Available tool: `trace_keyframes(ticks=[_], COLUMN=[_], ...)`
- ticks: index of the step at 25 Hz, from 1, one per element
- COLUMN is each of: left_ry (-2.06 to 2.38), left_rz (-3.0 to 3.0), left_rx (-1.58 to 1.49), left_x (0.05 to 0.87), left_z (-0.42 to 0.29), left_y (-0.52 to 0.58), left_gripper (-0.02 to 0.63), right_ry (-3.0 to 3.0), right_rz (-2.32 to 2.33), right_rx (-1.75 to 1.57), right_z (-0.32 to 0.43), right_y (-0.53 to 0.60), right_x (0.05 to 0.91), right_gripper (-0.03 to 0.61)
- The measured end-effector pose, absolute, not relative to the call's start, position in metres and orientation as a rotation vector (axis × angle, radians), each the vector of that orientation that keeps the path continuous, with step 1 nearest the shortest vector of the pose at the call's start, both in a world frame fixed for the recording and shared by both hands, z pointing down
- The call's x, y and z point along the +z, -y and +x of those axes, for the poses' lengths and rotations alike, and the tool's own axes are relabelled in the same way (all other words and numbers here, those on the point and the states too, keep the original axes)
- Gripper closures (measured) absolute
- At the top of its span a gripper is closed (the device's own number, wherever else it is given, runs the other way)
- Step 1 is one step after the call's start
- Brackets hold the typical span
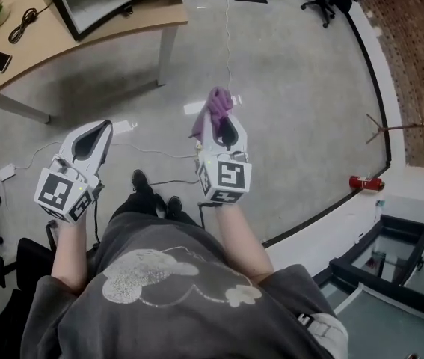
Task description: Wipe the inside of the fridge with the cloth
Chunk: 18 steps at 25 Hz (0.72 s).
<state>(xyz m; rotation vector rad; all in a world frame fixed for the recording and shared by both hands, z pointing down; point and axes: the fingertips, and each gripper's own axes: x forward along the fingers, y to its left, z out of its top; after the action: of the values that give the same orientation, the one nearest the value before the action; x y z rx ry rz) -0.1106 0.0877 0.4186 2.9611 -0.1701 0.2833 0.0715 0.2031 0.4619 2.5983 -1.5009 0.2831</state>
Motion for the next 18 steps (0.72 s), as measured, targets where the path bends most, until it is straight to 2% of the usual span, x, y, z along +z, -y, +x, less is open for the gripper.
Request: trace_keyframes(ticks=[8,18], left_ry=[0.188,0.019], left_rz=[2.958,2.997], left_rx=[0.316,0.235], left_x=[0.417,0.399], left_z=[-0.144,-0.168], left_y=[-0.171,-0.169], left_gripper=[0.597,0.597], right_ry=[1.595,1.515], right_rz=[2.572,2.664], right_rx=[0.194,0.318], right_z=[0.048,-0.011], right_y=[-0.288,-0.305], right_x=[0.441,0.445], right_gripper=[0.492,0.492])
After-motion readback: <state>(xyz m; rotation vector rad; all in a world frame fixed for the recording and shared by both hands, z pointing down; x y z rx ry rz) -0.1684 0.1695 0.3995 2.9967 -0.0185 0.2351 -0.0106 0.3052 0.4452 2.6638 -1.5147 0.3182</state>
